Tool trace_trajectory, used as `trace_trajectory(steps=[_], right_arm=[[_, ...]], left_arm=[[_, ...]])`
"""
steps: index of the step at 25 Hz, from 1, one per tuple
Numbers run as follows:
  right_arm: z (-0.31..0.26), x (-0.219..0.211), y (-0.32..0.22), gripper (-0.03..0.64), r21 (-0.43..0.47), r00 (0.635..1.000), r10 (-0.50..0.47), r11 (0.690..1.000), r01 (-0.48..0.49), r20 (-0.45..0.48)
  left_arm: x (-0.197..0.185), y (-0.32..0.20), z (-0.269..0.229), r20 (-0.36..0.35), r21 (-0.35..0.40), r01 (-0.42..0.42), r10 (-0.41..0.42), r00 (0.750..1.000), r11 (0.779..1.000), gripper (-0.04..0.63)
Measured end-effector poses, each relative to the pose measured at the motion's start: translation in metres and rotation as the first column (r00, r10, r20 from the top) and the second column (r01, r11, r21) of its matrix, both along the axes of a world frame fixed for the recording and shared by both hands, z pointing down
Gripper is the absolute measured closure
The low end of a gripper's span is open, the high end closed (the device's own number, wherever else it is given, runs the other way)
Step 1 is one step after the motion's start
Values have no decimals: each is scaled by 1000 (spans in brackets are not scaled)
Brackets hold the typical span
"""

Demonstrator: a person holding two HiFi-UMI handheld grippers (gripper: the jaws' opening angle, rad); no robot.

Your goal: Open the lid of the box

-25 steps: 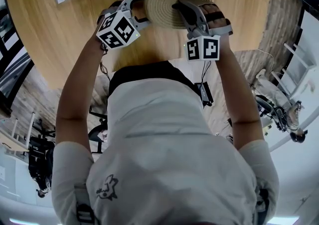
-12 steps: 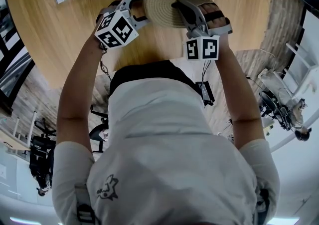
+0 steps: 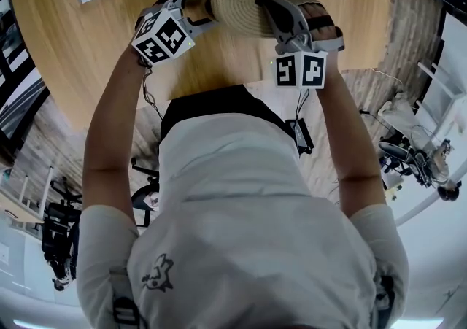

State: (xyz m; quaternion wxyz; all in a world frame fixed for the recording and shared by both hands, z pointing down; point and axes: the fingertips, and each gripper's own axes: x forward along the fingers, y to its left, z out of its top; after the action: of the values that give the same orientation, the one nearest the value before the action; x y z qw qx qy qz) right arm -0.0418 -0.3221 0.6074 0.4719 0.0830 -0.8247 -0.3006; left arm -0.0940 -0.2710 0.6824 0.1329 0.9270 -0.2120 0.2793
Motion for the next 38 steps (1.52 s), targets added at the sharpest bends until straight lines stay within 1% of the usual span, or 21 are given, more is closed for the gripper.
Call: trace_trajectory(steps=[4, 6, 10, 13, 18, 23, 26, 29, 32, 35, 38], right_arm=[[-10, 10, -2, 581, -10, 999, 48, 999, -48, 16], [-18, 17, -1, 581, -17, 997, 66, 998, -65, 32], [-34, 26, 11, 581, -39, 993, 95, 995, -92, 70], [-45, 33, 21, 581, -56, 989, 109, 993, -104, 96], [-66, 47, 40, 581, -71, 979, 135, 990, -125, 150], [-84, 51, 64, 580, -107, 959, 165, 984, -144, 230], [-104, 63, 78, 580, -144, 935, 197, 976, -161, 293], [-121, 80, 92, 580, -192, 907, 234, 966, -175, 349], [-137, 88, 107, 580, -218, 882, 249, 961, -172, 400], [-158, 88, 128, 580, -246, 853, 270, 954, -173, 447], [-175, 96, 143, 580, -276, 821, 289, 946, -168, 491]], left_arm=[[-3, -2, 2, -3, -12, 9, -9, 1000, 1000, 313], [-2, -2, -1, 10, -18, 30, -30, 999, 999, 308], [-10, 5, -10, 41, -5, 114, -114, 993, 993, 308], [-17, 14, -29, 38, 8, 176, -176, 984, 984, 308], [-14, 32, -68, 31, 52, 250, -252, 967, 967, 308], [-9, 53, -112, -40, 104, 344, -342, 939, 933, 310], [5, 66, -145, -81, 143, 383, -375, 924, 913, 313], [22, 81, -167, -123, 154, 429, -413, 902, 890, 325], [29, 95, -186, -157, 171, 477, -454, 877, 862, 373], [27, 117, -210, -195, 182, 531, -498, 845, 828, 432], [33, 132, -228, -227, 189, 574, -534, 815, 797, 493]])
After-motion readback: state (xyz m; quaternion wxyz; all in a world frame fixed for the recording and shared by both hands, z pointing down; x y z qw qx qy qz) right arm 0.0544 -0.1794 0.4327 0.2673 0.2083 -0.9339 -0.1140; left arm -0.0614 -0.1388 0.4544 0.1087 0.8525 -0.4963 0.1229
